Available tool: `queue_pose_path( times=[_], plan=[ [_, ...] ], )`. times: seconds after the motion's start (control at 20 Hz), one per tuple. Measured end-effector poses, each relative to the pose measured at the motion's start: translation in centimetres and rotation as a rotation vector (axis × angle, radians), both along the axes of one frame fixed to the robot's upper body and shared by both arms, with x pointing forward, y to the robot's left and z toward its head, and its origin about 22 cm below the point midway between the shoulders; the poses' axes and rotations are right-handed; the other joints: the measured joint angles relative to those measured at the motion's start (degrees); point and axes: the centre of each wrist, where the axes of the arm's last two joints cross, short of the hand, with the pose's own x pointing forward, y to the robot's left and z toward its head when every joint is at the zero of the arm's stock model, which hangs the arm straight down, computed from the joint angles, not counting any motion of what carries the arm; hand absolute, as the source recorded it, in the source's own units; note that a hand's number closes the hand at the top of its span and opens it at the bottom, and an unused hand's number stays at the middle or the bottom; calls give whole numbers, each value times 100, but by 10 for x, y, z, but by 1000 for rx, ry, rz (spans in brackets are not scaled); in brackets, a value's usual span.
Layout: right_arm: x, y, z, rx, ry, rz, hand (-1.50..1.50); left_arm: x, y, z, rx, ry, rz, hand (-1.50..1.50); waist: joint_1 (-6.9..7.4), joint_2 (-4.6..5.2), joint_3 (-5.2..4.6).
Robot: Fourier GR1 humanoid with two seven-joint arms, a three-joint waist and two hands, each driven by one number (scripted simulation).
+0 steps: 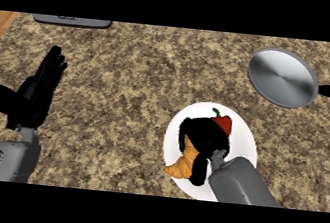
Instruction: Pick the croissant from the plate and place it in the pan
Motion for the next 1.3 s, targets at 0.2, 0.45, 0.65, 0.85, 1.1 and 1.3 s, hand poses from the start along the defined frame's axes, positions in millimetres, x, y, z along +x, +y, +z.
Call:
queue_pose_path(
  times=[0.2, 0.45, 0.65, 0.85, 1.1, 1.3],
  plan=[
    [-10, 19, 10, -34, -26, -42, 150, 4, 2, 2, -5, -1, 3, 0, -1, 29, 10],
    [-19, 30, 24, -38, -144, -120, 150, 0, 6, 1, 3, 5, 8, 0, -5, 42, 19],
    [-22, 32, 50, 7, -374, -178, 150, 0, 4, 1, 3, 8, 6, 0, -27, 35, 21],
    [-29, 27, 82, 97, -548, -241, 150, 1, 3, -1, 0, 10, 9, 0, -54, 34, 22],
    [-26, 7, 116, 183, -684, -348, 150, 5, 2, 11, -2, 2, 10, 0, -39, 42, 22],
    [-9, -21, 129, 283, -732, -444, 150, -2, -1, 3, -5, 3, 8, 0, -6, 54, 24]
  ],
)
